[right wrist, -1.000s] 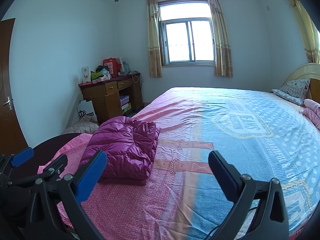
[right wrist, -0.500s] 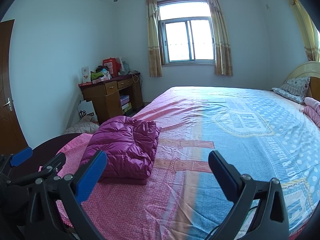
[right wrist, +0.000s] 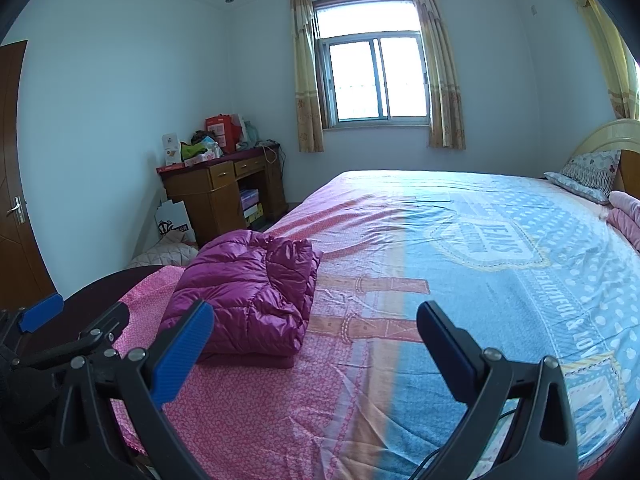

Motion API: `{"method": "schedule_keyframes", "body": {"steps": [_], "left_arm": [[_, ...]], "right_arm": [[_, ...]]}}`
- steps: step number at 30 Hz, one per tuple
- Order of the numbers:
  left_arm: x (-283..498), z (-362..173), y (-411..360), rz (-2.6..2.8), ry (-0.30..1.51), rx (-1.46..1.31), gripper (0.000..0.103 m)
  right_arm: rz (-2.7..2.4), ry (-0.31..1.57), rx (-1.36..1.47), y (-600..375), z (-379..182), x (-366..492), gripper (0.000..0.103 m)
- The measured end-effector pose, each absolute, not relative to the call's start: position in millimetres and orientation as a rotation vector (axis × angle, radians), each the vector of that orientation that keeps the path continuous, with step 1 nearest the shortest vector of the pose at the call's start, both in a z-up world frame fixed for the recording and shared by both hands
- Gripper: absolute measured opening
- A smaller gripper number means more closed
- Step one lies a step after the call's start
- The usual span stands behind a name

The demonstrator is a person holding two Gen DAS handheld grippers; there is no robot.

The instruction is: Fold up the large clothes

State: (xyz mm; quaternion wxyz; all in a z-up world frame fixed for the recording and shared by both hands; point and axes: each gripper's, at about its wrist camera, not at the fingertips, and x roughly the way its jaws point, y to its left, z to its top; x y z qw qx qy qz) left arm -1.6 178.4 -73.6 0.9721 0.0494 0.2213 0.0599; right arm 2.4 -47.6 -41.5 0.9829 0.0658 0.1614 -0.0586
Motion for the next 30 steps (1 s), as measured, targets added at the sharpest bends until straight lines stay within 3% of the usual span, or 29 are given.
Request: {"method": "schedule_keyframes", "body": {"steps": [30], "left_arm": [[13,-77,194,0.197,0.464,0.084,0.084]], "right_arm": [[-0.121,0.338,0.138,-42,-47,4,0.103]]}}
